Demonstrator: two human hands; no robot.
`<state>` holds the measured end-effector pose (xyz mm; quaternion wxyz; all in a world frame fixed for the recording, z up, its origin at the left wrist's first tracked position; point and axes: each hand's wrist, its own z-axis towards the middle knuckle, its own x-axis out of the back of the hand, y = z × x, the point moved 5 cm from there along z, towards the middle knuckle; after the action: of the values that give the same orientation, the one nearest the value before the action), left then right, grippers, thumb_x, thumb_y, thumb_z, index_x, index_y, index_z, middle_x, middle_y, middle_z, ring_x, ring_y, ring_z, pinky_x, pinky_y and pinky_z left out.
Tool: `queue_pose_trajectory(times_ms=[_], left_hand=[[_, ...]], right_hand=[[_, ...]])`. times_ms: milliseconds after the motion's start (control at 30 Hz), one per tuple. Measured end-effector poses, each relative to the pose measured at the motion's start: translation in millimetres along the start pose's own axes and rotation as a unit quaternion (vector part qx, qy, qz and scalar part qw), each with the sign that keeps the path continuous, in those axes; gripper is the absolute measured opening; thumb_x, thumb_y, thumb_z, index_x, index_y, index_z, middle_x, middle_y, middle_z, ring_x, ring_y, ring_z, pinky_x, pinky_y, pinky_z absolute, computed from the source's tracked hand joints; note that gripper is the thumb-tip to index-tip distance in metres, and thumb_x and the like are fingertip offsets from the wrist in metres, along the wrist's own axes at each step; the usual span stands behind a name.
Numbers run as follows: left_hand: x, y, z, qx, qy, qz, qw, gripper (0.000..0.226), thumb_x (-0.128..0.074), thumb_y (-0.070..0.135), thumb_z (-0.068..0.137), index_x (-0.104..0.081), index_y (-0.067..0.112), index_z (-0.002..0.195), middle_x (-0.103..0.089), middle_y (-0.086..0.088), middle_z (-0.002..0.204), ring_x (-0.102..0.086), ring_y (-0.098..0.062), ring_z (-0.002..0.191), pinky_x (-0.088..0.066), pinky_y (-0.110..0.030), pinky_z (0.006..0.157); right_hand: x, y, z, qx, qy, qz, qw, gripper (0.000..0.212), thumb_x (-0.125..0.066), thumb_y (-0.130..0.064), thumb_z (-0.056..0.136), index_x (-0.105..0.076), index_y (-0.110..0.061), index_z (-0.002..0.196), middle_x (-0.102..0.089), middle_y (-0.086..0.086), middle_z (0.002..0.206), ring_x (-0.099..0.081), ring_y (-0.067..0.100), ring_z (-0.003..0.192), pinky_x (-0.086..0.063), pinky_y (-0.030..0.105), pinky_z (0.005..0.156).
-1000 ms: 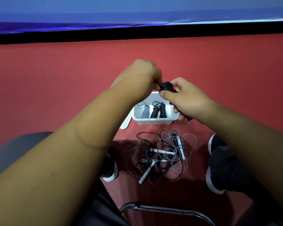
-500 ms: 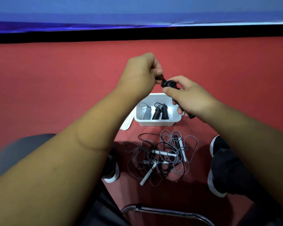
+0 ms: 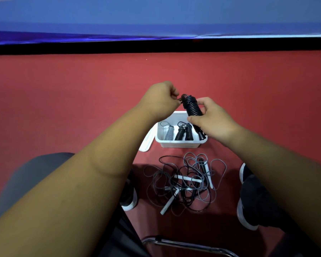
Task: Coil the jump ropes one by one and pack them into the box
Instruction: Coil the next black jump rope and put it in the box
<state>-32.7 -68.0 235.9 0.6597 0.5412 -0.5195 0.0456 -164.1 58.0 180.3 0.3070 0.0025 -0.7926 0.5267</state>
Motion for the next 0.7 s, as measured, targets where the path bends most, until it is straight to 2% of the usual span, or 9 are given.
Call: queue_pose_trajectory(times_ms=[100, 133, 267, 367, 500, 567, 633, 700], left_hand=[[-4.3, -6.1, 1.3, 0.042, -0.001, -0.029, 0.999, 0.028, -0.077, 0.011, 0.091, -0.067, 0.012, 0.117, -0.069, -0.001, 0.1, -0.069, -0.023, 0.096, -0.058, -0.037, 0.091], [-6.5, -7.2, 1.3, 0.047, 0.002, -0.03, 0.998, 0.028, -0.077, 0.011, 0.09, -0.067, 0.013, 0.116, -0.069, -0.001, 0.1, -0.069, -0.023, 0.097, -0.058, -0.038, 0.092], [-17.1, -10.3, -2.3, 0.064, 0.026, -0.059, 0.996, 0.018, -0.073, 0.012, 0.091, -0.069, 0.013, 0.108, -0.069, 0.001, 0.093, -0.068, -0.025, 0.095, -0.056, -0.039, 0.091], [-25.7, -13.2, -1.2, 0.073, 0.015, -0.089, 0.993, 0.013, -0.069, 0.012, 0.092, -0.069, 0.016, 0.105, -0.066, 0.003, 0.087, -0.067, -0.026, 0.089, -0.058, -0.044, 0.09], [-32.4, -17.0, 17.5, 0.099, -0.02, -0.113, 0.988, 0.014, -0.07, 0.012, 0.092, -0.066, 0.019, 0.102, -0.072, -0.004, 0.1, -0.071, -0.031, 0.102, -0.059, -0.046, 0.093], [-37.8, -24.0, 31.1, 0.129, -0.025, -0.151, 0.98, 0.014, -0.071, 0.01, 0.092, -0.066, 0.017, 0.103, -0.074, -0.011, 0.106, -0.073, -0.032, 0.1, -0.062, -0.049, 0.09], [-47.6, -35.8, 44.0, 0.156, -0.031, -0.185, 0.97, 0.016, -0.069, 0.006, 0.093, -0.066, 0.01, 0.109, -0.074, -0.018, 0.109, -0.074, -0.029, 0.089, -0.062, -0.047, 0.083], [-60.1, -49.6, 56.0, 0.172, -0.041, -0.198, 0.964, 0.015, -0.065, 0.004, 0.095, -0.066, 0.007, 0.11, -0.073, -0.017, 0.108, -0.072, -0.025, 0.081, -0.062, -0.044, 0.077]], right_hand=[[0.2, 1.9, 0.8, 0.007, 0.019, 0.004, 1.0, 0.042, -0.081, -0.026, 0.091, -0.062, -0.025, 0.128, -0.069, -0.003, 0.113, -0.069, 0.016, 0.097, -0.057, 0.037, 0.085], [0.0, 3.0, 1.4, 0.005, 0.022, 0.001, 1.0, 0.039, -0.082, -0.026, 0.09, -0.064, -0.025, 0.125, -0.068, -0.003, 0.114, -0.069, 0.017, 0.098, -0.057, 0.038, 0.088], [3.3, 6.2, 4.0, 0.004, 0.044, 0.01, 0.999, 0.028, -0.085, -0.034, 0.086, -0.067, -0.034, 0.107, -0.067, 0.0, 0.112, -0.069, 0.019, 0.094, -0.059, 0.039, 0.081], [8.9, 6.6, 9.0, -0.011, 0.05, -0.006, 0.999, 0.028, -0.086, -0.032, 0.086, -0.069, -0.034, 0.108, -0.07, -0.003, 0.104, -0.07, 0.017, 0.087, -0.058, 0.034, 0.075], [15.1, 9.3, 25.5, -0.035, 0.013, -0.057, 0.998, 0.024, -0.086, -0.026, 0.086, -0.07, -0.03, 0.103, -0.071, -0.007, 0.092, -0.069, 0.012, 0.072, -0.048, 0.022, 0.053], [15.2, 13.7, 40.0, -0.05, -0.001, -0.078, 0.996, 0.023, -0.087, -0.026, 0.086, -0.069, -0.031, 0.099, -0.07, -0.007, 0.091, -0.067, 0.01, 0.071, -0.045, 0.024, 0.055], [11.4, 21.9, 56.9, -0.067, -0.007, -0.093, 0.993, 0.022, -0.087, -0.026, 0.086, -0.068, -0.031, 0.096, -0.071, -0.006, 0.089, -0.068, 0.012, 0.071, -0.046, 0.026, 0.058], [3.6, 33.9, 74.2, -0.079, -0.013, -0.113, 0.99, 0.022, -0.087, -0.025, 0.085, -0.069, -0.028, 0.098, -0.072, -0.003, 0.088, -0.069, 0.016, 0.074, -0.051, 0.029, 0.062]])
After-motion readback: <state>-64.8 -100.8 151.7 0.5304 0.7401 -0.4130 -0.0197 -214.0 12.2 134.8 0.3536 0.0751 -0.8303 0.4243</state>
